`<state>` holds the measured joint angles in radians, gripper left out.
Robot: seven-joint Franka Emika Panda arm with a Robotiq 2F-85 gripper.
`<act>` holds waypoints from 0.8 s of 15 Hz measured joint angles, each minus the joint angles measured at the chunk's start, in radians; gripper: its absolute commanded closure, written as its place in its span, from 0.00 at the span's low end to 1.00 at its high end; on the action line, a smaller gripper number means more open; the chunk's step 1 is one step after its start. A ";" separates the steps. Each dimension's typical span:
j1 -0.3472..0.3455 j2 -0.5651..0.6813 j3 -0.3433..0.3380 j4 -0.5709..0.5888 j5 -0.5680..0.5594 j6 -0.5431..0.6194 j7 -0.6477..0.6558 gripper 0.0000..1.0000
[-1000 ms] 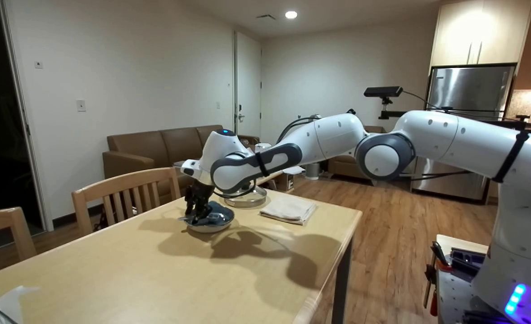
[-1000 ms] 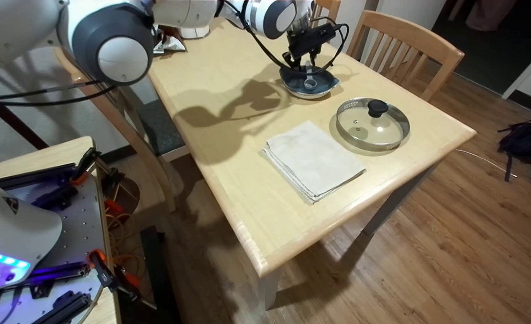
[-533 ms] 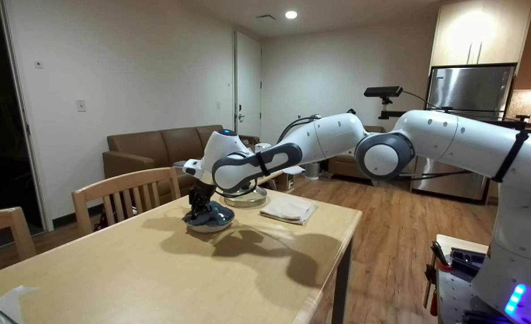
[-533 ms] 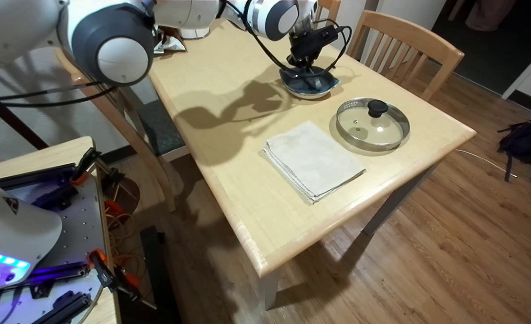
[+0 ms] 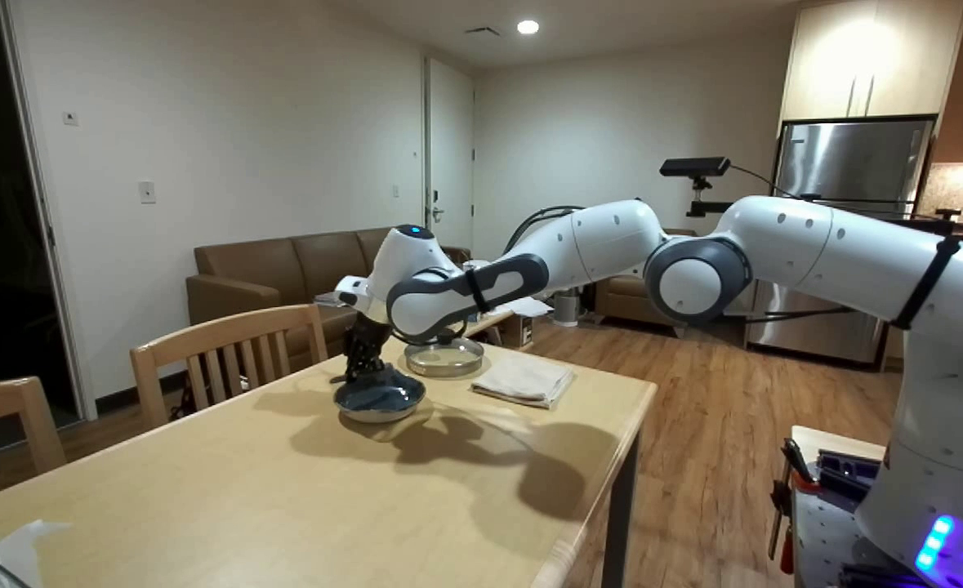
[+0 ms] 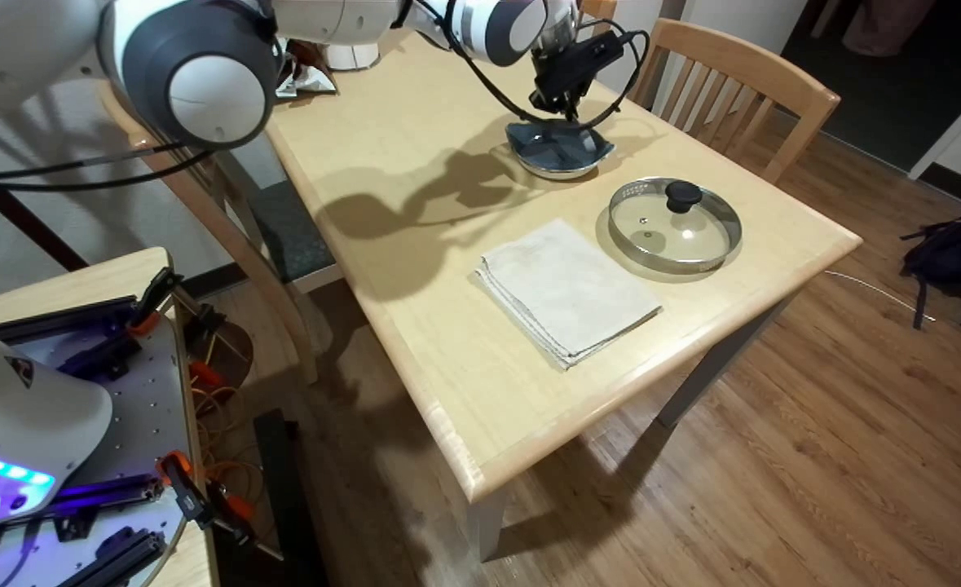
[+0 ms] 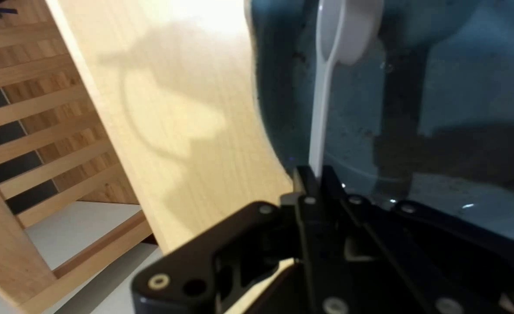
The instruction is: Pick the object from the pan and put it on the cloth on the table
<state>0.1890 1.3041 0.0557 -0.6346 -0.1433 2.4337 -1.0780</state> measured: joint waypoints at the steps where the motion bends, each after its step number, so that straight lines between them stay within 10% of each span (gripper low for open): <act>1: 0.001 -0.009 -0.005 -0.001 0.000 0.014 0.000 0.97; 12: 0.038 -0.207 -0.122 -0.305 -0.004 0.153 0.169 0.97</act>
<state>0.2269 1.0975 -0.0659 -0.9399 -0.1470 2.5865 -0.9090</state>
